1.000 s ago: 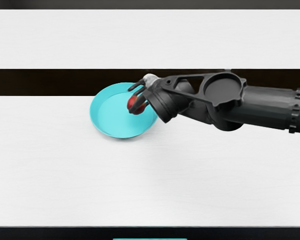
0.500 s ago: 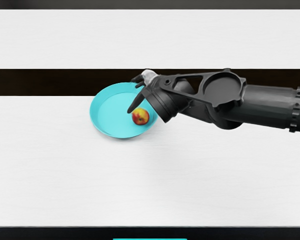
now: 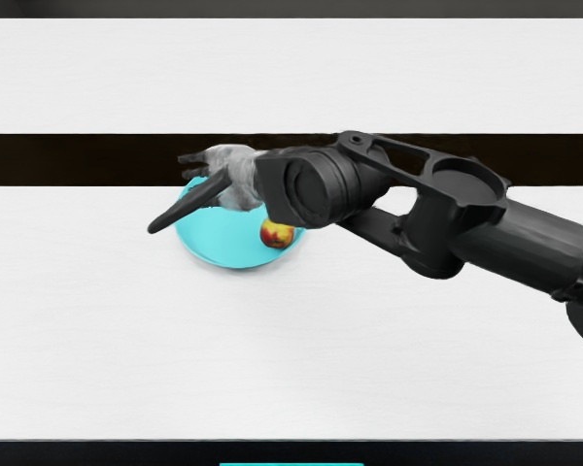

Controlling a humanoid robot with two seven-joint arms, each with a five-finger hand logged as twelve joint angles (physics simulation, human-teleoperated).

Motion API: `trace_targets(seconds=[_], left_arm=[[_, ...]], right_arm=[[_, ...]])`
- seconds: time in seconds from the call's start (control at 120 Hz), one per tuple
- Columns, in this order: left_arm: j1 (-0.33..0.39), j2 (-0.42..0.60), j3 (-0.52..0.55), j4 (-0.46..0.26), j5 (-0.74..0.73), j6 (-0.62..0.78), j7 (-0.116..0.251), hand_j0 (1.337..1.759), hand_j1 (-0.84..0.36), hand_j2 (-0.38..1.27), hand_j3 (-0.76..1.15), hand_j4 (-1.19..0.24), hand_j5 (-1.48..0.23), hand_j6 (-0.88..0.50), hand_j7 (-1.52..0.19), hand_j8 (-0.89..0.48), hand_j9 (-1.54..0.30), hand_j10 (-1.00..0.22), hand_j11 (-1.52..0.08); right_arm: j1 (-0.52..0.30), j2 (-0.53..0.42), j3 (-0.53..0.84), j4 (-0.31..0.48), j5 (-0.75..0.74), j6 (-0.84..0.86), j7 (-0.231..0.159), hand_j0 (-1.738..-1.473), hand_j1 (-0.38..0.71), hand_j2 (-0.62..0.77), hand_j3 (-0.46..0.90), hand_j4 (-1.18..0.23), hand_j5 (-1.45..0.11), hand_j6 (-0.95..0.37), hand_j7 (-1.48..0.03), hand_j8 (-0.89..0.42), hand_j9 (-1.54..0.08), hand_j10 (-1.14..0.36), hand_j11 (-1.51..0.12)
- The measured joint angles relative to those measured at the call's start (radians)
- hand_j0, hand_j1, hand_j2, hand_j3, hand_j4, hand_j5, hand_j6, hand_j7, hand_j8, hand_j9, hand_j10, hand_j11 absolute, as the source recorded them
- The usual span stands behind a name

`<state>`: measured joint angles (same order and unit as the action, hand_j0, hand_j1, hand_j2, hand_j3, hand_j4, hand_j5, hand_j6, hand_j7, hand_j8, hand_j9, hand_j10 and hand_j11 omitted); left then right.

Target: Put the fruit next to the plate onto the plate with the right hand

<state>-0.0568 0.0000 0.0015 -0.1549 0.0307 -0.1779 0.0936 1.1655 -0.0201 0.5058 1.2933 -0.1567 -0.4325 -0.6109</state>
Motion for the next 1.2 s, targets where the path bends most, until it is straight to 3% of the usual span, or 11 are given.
trace_targets(seconds=[0.15, 0.325, 0.533, 0.8, 1.083, 1.2], left_arm=[[0.0, 0.0, 0.0, 0.0, 0.0, 0.0, 0.0, 1.658, 0.07, 0.05, 0.0, -0.23, -0.3, -0.23, -0.3, -0.23, -0.3, -0.23, -0.3], [0.0, 0.0, 0.0, 0.0, 0.0, 0.0, 0.0, 1.658, 0.07, 0.05, 0.0, -0.23, -0.3, -0.23, -0.3, -0.23, -0.3, -0.23, -0.3], [0.0, 0.0, 0.0, 0.0, 0.0, 0.0, 0.0, 1.658, 0.07, 0.05, 0.0, -0.23, -0.3, -0.23, -0.3, -0.23, -0.3, -0.23, -0.3], [0.0, 0.0, 0.0, 0.0, 0.0, 0.0, 0.0, 1.658, 0.07, 0.05, 0.0, -0.23, -0.3, -0.23, -0.3, -0.23, -0.3, -0.23, -0.3], [0.0, 0.0, 0.0, 0.0, 0.0, 0.0, 0.0, 1.658, 0.07, 0.05, 0.0, -0.23, -0.3, -0.23, -0.3, -0.23, -0.3, -0.23, -0.3], [0.0, 0.0, 0.0, 0.0, 0.0, 0.0, 0.0, 1.658, 0.07, 0.05, 0.0, -0.23, -0.3, -0.23, -0.3, -0.23, -0.3, -0.23, -0.3]], right_arm=[[-0.11, -0.131, 0.138, 0.059, 0.135, 0.301, 0.0, -1.658, -0.28, -0.01, 0.0, -0.06, -0.08, -0.06, -0.08, -0.06, -0.08, -0.06, -0.08], [-0.211, -0.387, 0.18, 0.082, 0.334, 0.654, 0.0, -1.658, -0.28, -0.01, 0.0, -0.05, -0.07, -0.05, -0.07, -0.05, -0.07, -0.05, -0.07], [-0.326, -0.702, 0.189, 0.095, 0.548, 0.956, 0.0, -1.658, -0.29, -0.01, 0.0, -0.05, -0.07, -0.05, -0.07, -0.05, -0.07, -0.05, -0.07], [-0.403, -0.958, 0.189, 0.141, 0.69, 1.037, 0.0, -1.658, -0.29, -0.01, 0.0, -0.05, -0.06, -0.05, -0.07, -0.05, -0.07, -0.05, -0.07], [-0.495, -1.101, 0.185, 0.135, 0.724, 1.044, 0.0, -1.658, -0.29, -0.01, 0.0, -0.04, -0.06, -0.04, -0.06, -0.04, -0.06, -0.05, -0.06], [-0.504, -1.102, 0.184, 0.134, 0.731, 1.044, 0.0, -1.658, -0.29, -0.01, 0.0, -0.04, -0.06, -0.04, -0.06, -0.04, -0.06, -0.04, -0.06]])
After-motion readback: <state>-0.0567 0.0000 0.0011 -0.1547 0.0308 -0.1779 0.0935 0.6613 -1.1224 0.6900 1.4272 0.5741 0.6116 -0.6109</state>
